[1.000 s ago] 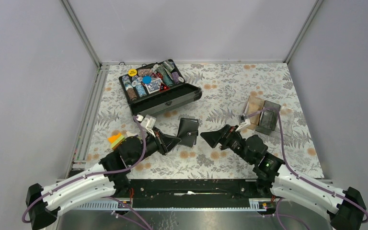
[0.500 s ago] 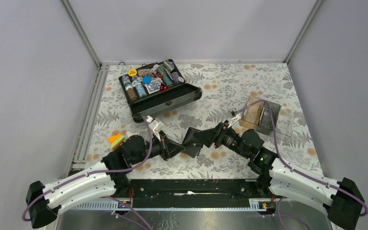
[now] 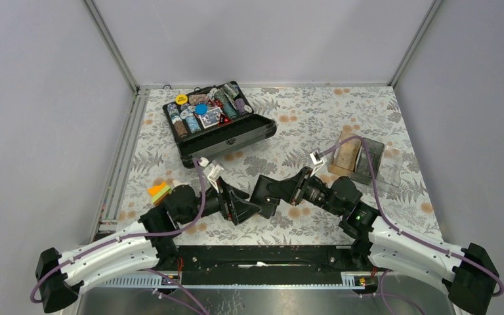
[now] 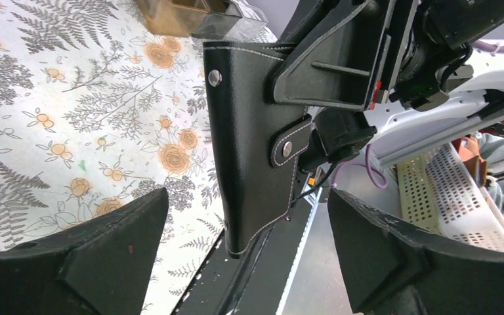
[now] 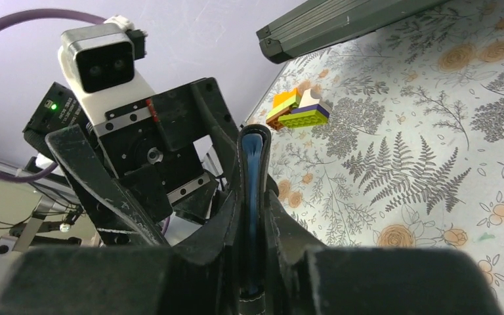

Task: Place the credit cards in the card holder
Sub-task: Open the card holder at the center of the board.

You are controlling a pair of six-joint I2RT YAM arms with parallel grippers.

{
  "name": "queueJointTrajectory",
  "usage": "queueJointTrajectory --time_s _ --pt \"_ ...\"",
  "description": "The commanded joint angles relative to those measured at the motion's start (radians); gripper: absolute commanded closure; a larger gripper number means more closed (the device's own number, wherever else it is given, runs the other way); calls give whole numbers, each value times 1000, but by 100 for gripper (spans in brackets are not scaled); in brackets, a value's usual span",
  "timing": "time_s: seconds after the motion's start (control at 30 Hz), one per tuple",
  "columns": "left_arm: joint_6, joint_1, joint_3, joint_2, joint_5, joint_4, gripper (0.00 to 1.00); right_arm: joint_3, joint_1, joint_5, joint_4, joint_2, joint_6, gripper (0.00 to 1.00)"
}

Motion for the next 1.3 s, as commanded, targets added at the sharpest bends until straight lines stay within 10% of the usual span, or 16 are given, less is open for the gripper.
queueJointTrajectory --time_s 0.0,0.23,0.67,0.77,0.93,1.27 --pt "-47 20 30 18 55 105 1 24 -6 -103 65 -24 -49 100" --pt "-114 84 24 50 136 162 5 41 -8 -298 142 -29 -57 100" --pt "-62 93 58 35 252 89 81 109 -8 -344 89 43 -98 98" --pt "80 102 196 43 166 -187 100 206 -8 -201 -162 43 -206 59" --pt "240 239 431 191 239 -504 100 321 -8 -68 -373 29 -377 6" --pt "420 377 593 406 587 -619 100 438 -8 -318 -480 137 -511 29"
